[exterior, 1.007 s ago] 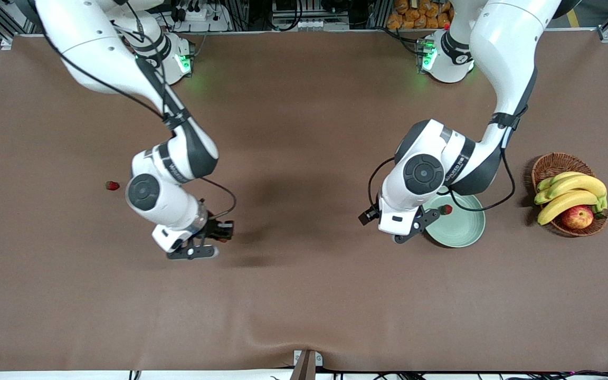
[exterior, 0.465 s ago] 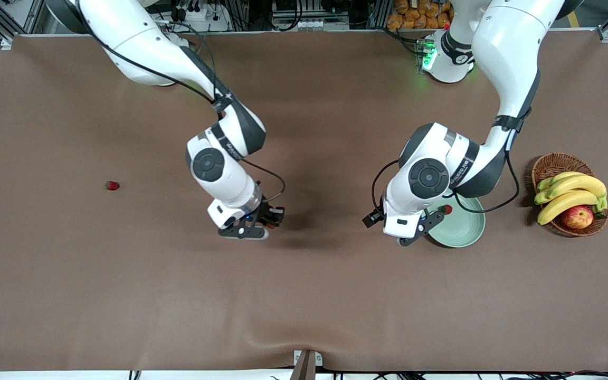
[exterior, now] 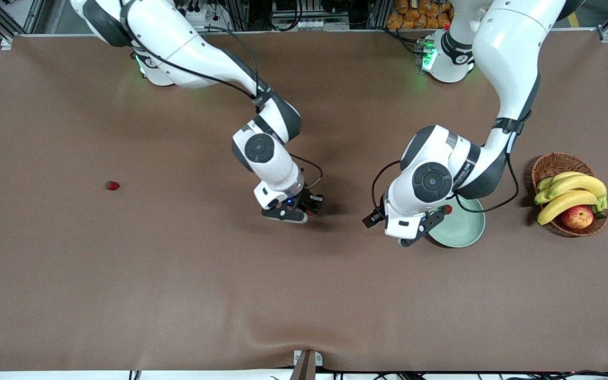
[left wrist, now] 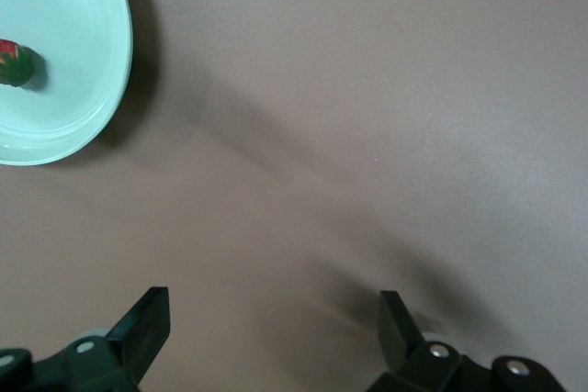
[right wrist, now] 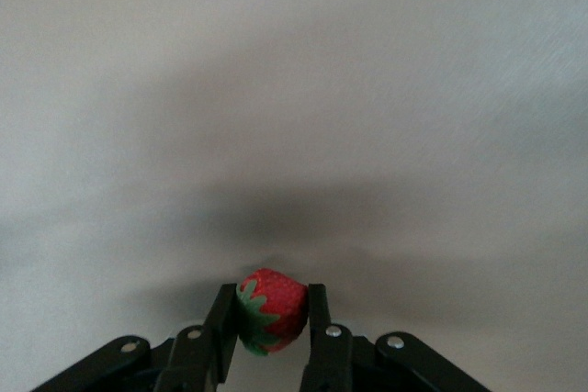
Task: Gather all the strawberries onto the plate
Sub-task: 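Carry the second strawberry to the middle with the right gripper, then set the strawberry on the table and open the right gripper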
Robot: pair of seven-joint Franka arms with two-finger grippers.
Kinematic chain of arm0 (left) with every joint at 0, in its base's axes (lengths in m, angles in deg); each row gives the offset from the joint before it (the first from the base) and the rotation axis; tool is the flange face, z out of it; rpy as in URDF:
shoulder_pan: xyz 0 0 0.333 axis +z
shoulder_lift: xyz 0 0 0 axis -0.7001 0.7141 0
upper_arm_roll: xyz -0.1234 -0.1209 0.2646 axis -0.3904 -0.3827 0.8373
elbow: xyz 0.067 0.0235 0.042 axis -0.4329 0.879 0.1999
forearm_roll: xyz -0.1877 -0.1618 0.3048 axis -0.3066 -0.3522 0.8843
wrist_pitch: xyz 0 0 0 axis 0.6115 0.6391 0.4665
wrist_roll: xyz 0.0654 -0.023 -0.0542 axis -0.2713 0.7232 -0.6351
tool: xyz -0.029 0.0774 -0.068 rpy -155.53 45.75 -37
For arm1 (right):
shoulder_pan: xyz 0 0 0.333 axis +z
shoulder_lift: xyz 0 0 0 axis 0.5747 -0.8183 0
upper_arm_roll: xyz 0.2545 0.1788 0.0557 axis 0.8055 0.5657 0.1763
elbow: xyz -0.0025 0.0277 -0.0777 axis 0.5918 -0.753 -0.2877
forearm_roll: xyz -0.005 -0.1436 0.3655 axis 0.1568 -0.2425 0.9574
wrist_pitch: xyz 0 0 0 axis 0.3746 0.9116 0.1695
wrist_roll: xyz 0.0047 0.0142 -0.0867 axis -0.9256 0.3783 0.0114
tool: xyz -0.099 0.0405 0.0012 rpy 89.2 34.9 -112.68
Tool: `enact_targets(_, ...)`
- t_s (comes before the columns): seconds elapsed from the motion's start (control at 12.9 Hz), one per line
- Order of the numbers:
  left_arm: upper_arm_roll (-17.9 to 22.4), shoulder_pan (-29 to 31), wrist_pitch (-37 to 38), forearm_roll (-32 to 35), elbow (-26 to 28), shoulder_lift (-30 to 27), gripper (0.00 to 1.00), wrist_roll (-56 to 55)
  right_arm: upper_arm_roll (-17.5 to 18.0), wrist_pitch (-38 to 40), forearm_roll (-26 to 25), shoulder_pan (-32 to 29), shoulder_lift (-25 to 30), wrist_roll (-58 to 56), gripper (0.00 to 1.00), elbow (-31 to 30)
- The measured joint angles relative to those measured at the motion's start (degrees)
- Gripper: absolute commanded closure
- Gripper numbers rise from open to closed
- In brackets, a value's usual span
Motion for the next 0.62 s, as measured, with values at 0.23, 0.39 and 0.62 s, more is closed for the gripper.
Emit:
enact_targets(0.23,0.00,0.04,-0.26,-0.07,0.01,0.53,0.00,0.00,-1.67,-0.02,0.00,2.70,-1.55,2.58,0.00,1.13)
enact_targets(0.39,0.00,0.04,-0.45,-0.08,0.01,0.91,0.00,-0.01,-2.25,-0.02,0.00,2.87,-1.63,2.83,0.00,1.31)
enact_targets(0.62,-0.04,-0.01,-0.82,-0.17,0.03,1.35,0.00,-0.09,-4.50,0.13,-0.01,2.73,-0.85,2.83,0.00,2.86)
